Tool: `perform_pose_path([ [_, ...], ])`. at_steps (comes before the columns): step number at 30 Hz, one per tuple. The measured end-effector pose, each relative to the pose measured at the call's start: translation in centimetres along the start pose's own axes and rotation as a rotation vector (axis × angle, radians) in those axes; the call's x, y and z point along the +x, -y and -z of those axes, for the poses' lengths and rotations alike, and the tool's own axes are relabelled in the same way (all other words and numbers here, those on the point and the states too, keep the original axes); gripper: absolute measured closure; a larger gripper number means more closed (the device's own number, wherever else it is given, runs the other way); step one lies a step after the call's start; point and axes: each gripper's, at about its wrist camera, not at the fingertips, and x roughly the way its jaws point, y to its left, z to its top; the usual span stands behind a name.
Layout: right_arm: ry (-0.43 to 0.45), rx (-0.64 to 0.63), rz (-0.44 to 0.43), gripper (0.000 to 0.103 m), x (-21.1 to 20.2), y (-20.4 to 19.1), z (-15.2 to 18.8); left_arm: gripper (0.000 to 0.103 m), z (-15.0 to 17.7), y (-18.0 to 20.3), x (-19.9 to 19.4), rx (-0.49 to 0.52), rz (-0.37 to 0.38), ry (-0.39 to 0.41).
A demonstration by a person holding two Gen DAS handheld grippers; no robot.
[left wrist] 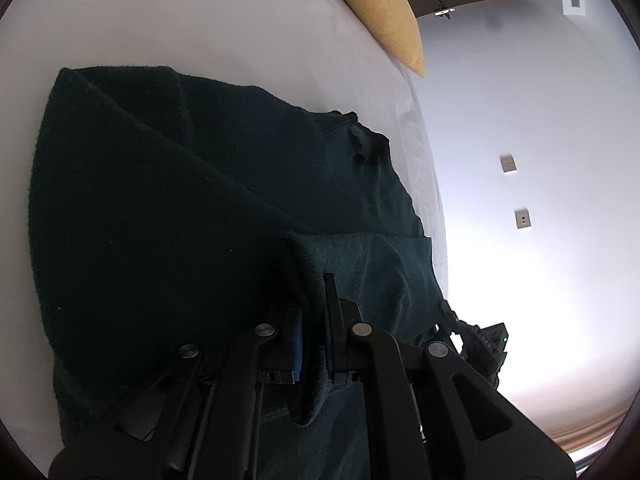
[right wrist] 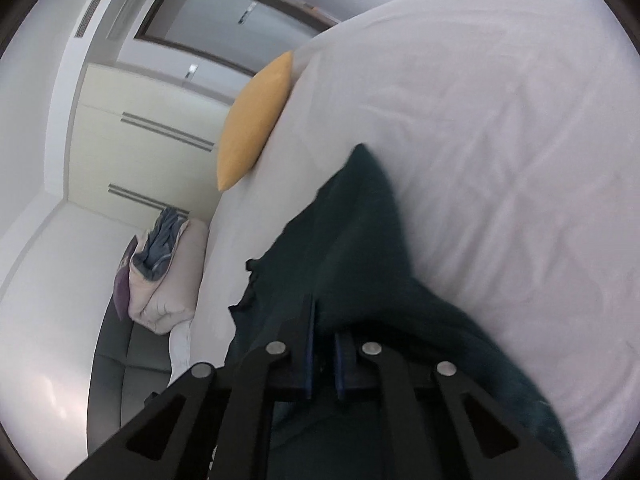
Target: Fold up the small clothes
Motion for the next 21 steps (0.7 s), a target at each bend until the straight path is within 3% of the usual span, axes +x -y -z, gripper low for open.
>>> perform_pose_path([
  [7,0.012,0.045,0.056,0.096,-0.4,2.6,1.3,0.096,-0.3,-1.4,1.5,-0.035,-0.018,-0.017],
  [15,-0.004,0.001,0.097,0.097,-1.6,2.4,1.7,0.094,-0.5,-2.3,1.2,-0.064,0.003,-0.008],
  [19,-0.018,-0.022,0.122,0.094,-2.6,1.9,2.3,0.094,-0.8,-3.0,-0.9,-0.078,-0.055,0.03],
  [21,-0.031,-0.05,0.148,0.094,-3.3,0.9,2.6,0.094,-0.8,-2.6,-2.3,-0.074,-0.133,0.062],
])
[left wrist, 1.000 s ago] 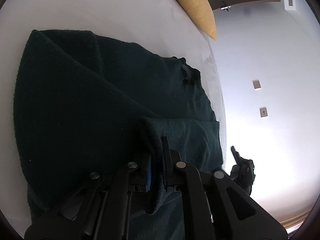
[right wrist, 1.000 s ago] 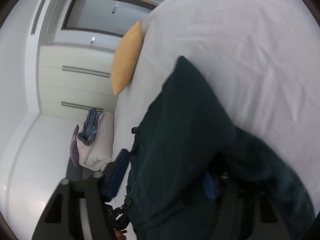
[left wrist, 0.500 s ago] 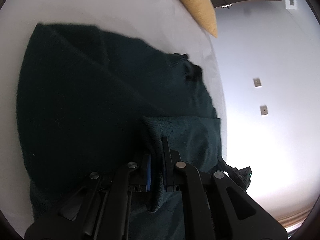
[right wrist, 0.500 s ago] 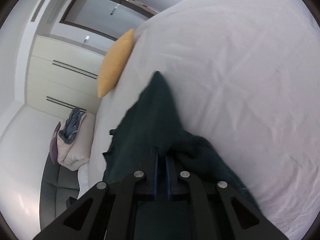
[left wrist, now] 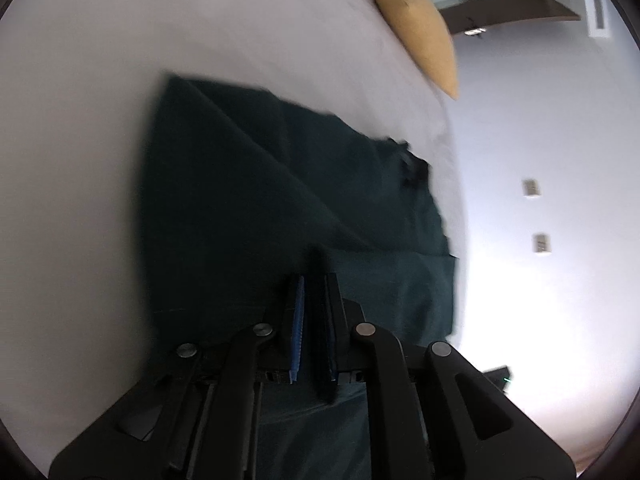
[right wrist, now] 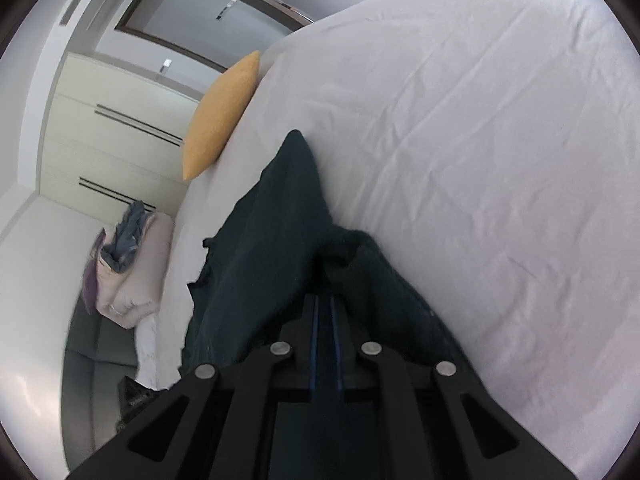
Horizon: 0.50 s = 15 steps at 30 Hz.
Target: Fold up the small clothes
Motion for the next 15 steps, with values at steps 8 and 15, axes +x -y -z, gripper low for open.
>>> perform_pose_path([
  [8,0.001,-0.18,-0.083,0.08,1.4,-7.3,-1.5,0.094,1.8,5.9,-0.9,0.156,0.002,0.087],
  [15,-0.134,-0.161,-0.069,0.071,7.7,-7.4,-2.2,0.094,3.6,7.1,5.0,0.228,-0.047,0.0],
])
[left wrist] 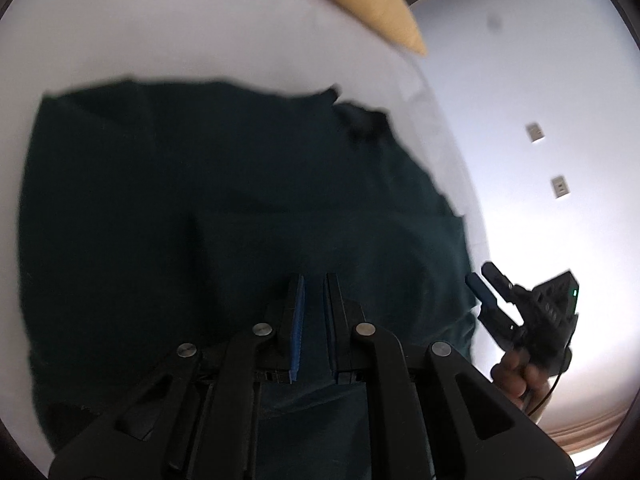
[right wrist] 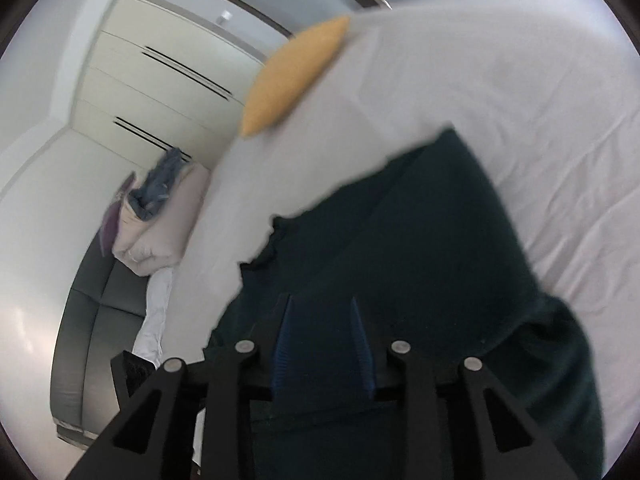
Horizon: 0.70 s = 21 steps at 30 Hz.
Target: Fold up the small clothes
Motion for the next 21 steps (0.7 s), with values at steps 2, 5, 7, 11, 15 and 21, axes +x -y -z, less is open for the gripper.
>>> perform_pose_path([
  [2,-0.009,0.017,0.019,0.071,0.4,1.2,0.2,0.094,0.6,-0.7,0.3,0.0,0.04,0.012],
  [5,0.031,0.073,-0.028,0.074,-0.5,3.8,0.7,0.094,0.7,-2.0,0.3,-0.019,0.092,0.011],
  [7,0.052,0.127,-0.042,0.082,-1.6,5.5,1.1,0.094,0.7,-2.3,0.7,-0.031,0.108,0.013],
  [11,0.069,0.132,-0.007,0.082,-3.6,5.7,1.8,0.094,0.9,-2.3,0.7,-0.033,0.119,0.022],
  [15,0.081,0.065,-0.027,0.057,-5.0,3.0,1.9,0.094,1.3,-1.9,0.0,-0.052,0.085,0.042],
  [21,0.035,-0.008,-0.107,0.046,-2.0,-0.1,-1.0,0.094,1.5,-0.8,0.0,0.023,0.04,0.046],
])
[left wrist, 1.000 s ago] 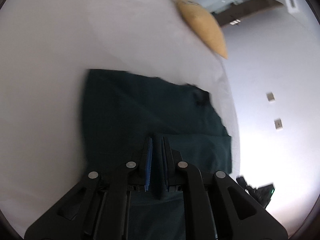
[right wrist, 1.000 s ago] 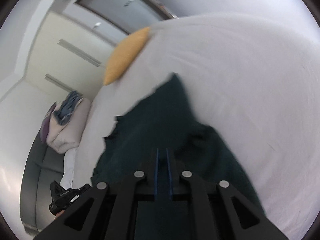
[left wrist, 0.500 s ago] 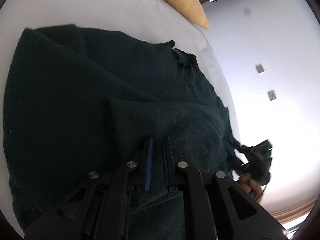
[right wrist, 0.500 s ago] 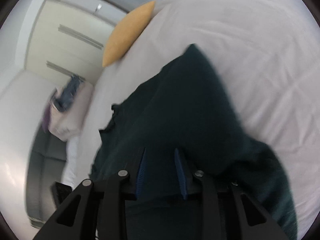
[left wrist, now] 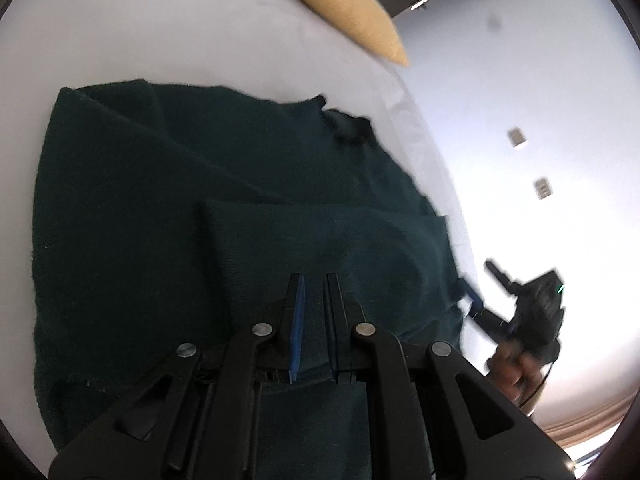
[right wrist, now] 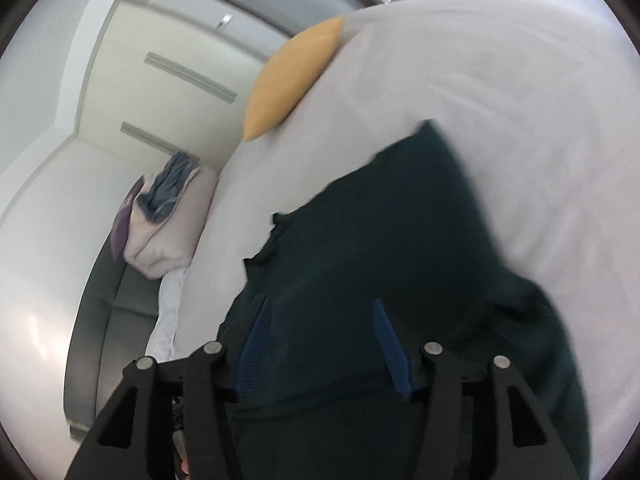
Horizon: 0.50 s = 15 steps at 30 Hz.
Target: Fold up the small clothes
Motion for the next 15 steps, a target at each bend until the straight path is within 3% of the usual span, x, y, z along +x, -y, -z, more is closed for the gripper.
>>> perform_pose_path([
  [1,0.005,0.009,0.0,0.046,0.3,0.1,-0.6,0.094,0.1,-0.4,0.6,-0.008,-0.02,-0.014],
  [4,-0.005,0.085,-0.019,0.044,0.9,2.4,-3.8,0.094,0.7,-2.0,1.3,-0.062,0.066,-0.006],
  [7,-0.067,0.115,0.043,0.044,1.7,5.2,-6.0,0.094,1.3,-3.2,1.8,-0.067,0.117,0.004],
  [10,-0.122,0.132,-0.02,0.045,1.5,6.8,-5.4,0.094,1.7,-3.9,2.4,-0.04,0.118,0.017],
  [15,-0.152,0.059,-0.027,0.045,-0.9,6.3,-2.4,0.094,2.0,-4.5,2.2,-0.033,0.127,0.022],
])
